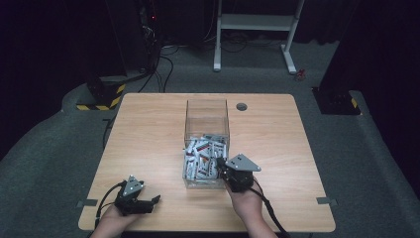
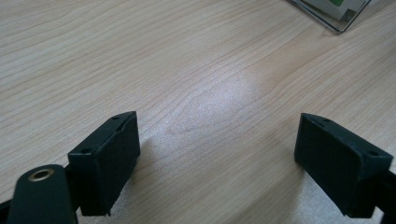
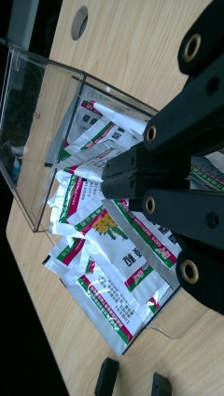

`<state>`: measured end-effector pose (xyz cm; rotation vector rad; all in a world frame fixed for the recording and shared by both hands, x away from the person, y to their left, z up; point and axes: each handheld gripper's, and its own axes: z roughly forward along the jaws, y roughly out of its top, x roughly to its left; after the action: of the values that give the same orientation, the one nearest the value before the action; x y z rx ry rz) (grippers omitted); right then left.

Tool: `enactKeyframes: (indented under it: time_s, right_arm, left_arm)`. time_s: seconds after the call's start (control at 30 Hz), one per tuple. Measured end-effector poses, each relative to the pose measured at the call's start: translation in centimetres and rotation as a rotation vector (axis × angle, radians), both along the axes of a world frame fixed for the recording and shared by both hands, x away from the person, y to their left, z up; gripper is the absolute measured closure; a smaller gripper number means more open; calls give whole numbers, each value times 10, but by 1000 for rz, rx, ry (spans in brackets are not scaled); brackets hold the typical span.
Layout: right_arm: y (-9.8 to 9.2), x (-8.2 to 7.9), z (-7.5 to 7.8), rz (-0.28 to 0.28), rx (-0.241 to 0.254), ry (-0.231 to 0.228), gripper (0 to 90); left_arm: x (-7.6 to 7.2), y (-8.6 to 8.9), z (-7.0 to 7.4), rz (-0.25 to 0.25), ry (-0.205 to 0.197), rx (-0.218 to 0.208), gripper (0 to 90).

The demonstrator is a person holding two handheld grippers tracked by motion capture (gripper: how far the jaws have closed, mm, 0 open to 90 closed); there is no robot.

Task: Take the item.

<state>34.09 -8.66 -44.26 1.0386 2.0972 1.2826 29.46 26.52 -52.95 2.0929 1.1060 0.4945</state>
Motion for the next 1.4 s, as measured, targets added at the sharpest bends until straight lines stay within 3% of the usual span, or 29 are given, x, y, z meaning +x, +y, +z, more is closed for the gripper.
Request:
enactKeyframes:
  time_s: [0.33,1.4]
  right_arm:
    - [-10,-3,1,25,55,-28,898]
    - [-22,-11,16,7,171,-97,898]
  left_arm:
    - [0,0,0,43,2,-6,147]
    - [-1,1,0,45,4,-4,150]
